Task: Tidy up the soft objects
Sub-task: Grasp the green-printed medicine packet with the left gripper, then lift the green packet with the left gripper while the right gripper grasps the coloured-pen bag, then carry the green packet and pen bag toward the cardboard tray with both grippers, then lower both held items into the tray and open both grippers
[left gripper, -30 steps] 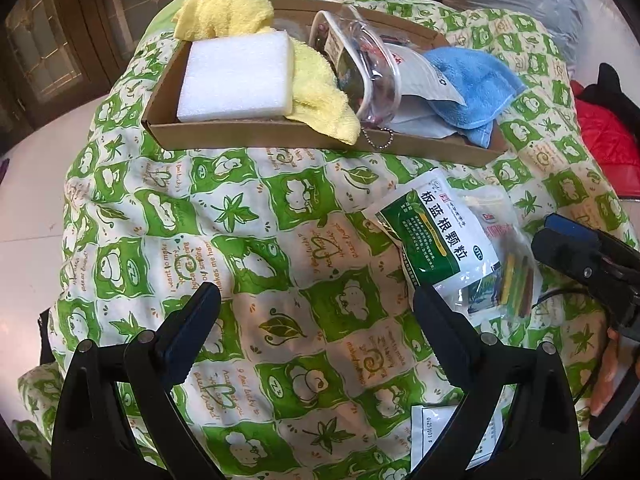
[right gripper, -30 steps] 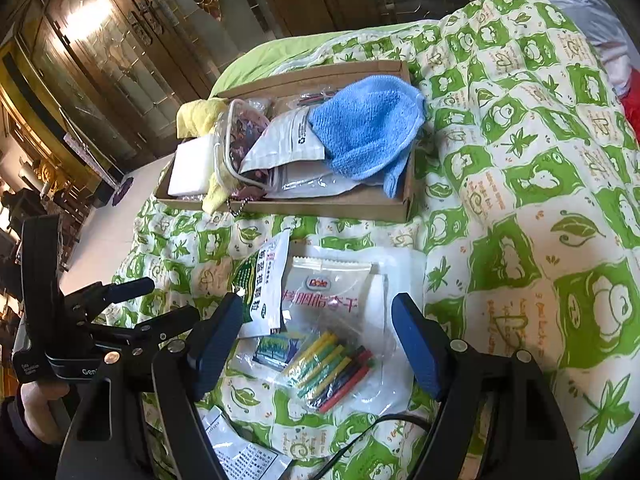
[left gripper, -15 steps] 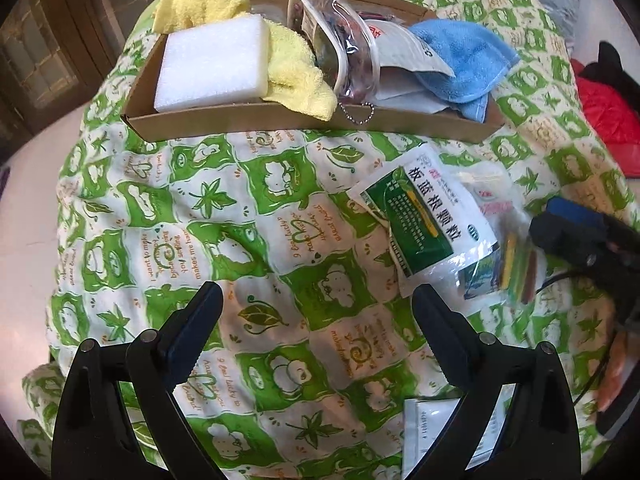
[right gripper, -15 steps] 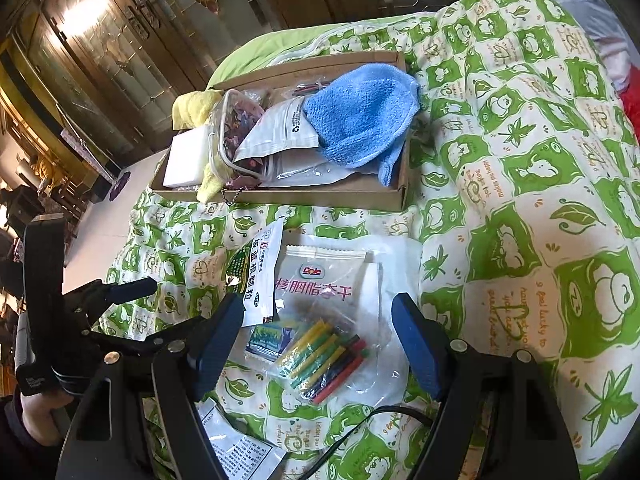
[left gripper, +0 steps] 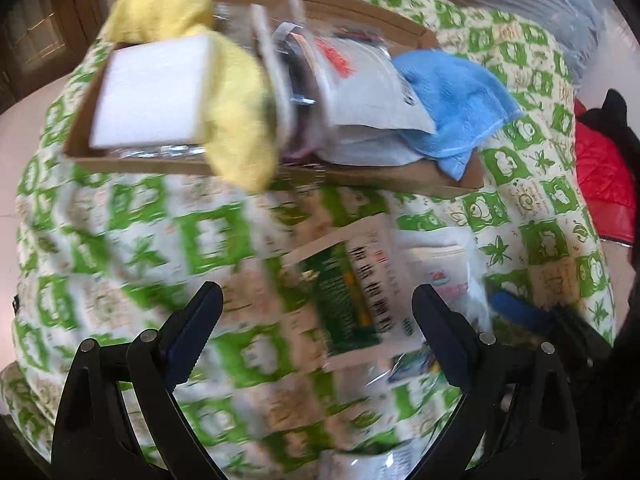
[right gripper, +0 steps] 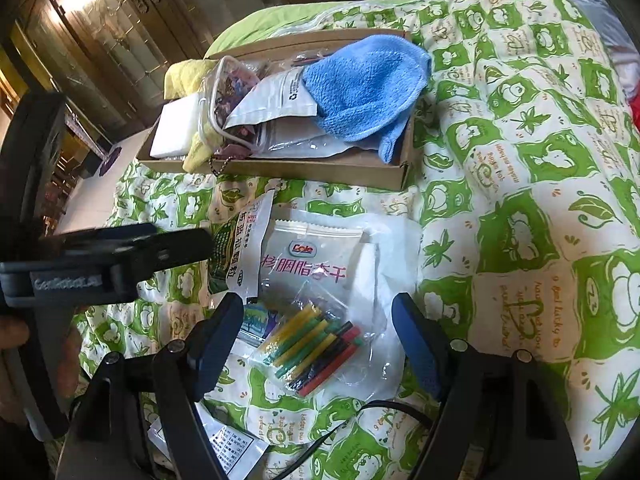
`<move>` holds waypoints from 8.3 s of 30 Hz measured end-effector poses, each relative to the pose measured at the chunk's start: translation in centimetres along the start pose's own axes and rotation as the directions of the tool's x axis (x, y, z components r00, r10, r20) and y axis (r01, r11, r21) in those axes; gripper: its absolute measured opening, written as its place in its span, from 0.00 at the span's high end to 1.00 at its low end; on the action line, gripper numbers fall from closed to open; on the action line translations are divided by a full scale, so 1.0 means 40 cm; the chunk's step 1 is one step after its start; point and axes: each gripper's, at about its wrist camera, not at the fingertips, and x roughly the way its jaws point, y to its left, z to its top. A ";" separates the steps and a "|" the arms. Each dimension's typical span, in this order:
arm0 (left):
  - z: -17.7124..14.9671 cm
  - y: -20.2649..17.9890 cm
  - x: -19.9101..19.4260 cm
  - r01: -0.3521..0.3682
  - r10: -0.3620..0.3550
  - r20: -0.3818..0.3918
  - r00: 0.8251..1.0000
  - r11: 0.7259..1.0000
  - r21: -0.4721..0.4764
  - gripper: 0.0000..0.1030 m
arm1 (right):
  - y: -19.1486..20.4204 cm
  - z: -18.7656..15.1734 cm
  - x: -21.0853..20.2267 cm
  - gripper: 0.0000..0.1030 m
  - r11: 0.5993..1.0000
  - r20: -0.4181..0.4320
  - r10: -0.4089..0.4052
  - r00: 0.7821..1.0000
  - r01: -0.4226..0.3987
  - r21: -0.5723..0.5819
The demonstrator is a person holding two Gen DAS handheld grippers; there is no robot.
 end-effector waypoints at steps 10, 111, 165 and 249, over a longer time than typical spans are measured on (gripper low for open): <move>-0.005 0.020 0.051 -0.043 0.044 0.010 0.999 0.999 -0.031 0.11 | 0.007 0.000 0.015 0.25 1.000 -0.023 0.002 1.000 -0.002 -0.017; -0.124 0.148 -0.180 -0.149 0.145 0.168 0.975 0.989 0.012 0.47 | 0.003 0.023 0.013 0.83 0.999 0.058 0.031 0.998 -0.030 -0.011; -0.061 0.147 -0.250 -0.220 0.202 0.194 0.960 0.972 0.076 0.47 | 0.013 0.049 -0.023 0.83 0.999 0.083 0.042 0.996 -0.042 0.000; 0.436 0.057 -0.090 -0.204 0.189 0.108 0.976 0.969 0.139 0.44 | -0.044 0.448 0.129 0.82 0.988 0.096 0.125 0.988 -0.133 0.080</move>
